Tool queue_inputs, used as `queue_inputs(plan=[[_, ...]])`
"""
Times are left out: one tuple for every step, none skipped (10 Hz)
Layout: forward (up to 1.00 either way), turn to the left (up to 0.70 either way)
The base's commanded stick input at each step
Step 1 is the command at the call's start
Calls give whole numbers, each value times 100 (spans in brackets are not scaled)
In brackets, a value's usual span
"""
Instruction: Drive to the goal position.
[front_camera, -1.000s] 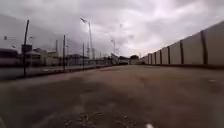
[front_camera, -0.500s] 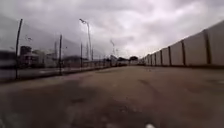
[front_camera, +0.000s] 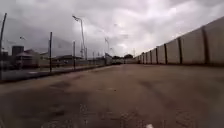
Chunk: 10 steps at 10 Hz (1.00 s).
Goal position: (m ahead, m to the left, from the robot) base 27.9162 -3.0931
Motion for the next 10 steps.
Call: queue_inputs(plan=[[100,0],[100,0],[100,0],[100,0],[100,0],[100,-40],[100,-40],[100,0],[100,0],[100,-13]])
